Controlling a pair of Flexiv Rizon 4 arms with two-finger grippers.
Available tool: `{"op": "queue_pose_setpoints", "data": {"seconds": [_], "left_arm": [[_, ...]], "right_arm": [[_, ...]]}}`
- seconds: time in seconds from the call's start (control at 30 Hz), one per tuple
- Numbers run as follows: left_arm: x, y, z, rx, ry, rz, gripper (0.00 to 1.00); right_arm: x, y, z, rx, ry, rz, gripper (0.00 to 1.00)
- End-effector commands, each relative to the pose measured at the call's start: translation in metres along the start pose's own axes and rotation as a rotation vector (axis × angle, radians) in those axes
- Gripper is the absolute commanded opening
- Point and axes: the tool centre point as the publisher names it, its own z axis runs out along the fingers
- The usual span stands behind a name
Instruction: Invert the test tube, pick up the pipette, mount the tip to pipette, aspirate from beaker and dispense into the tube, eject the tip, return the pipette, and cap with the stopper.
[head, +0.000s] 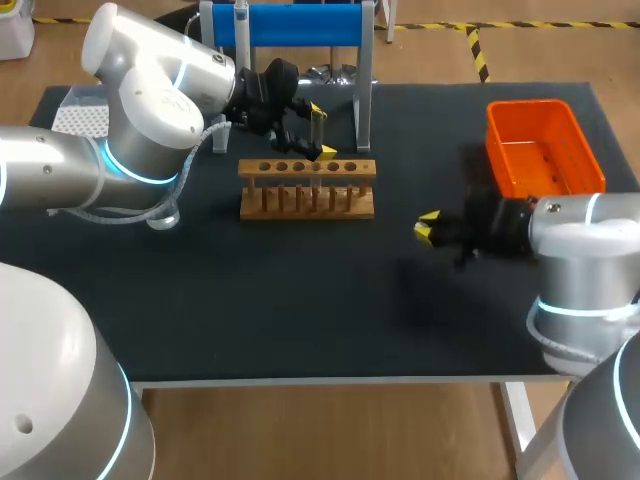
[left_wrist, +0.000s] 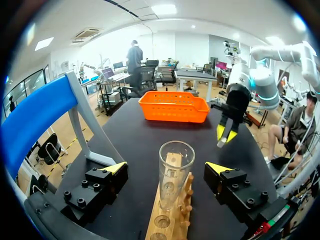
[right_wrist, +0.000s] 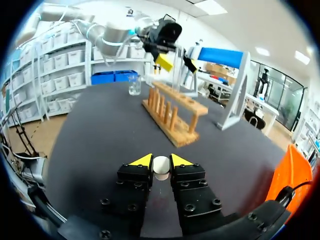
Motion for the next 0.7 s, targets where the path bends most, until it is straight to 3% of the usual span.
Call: {"op": "queue_pose_setpoints", "data": {"seconds": [0.03, 0.3, 0.7], "left_arm": [[-0.001, -0.001, 0.000, -0.004, 0.003, -0.001, 1.00], [-0.001, -0.001, 0.000, -0.004, 0.003, -0.001, 1.00], [-0.001, -0.001, 0.000, -0.004, 0.003, -0.001, 1.00]], "right_arm": [[-0.015, 0.030, -0.017, 0.012, 0.133, -0.011, 0.00], [-0.034, 0.091, -0.027, -0.004, 0.219, -0.081, 0.00], [-0.045, 0.136, -0.014, 0.021, 0.318, -0.140, 0.00]]}}
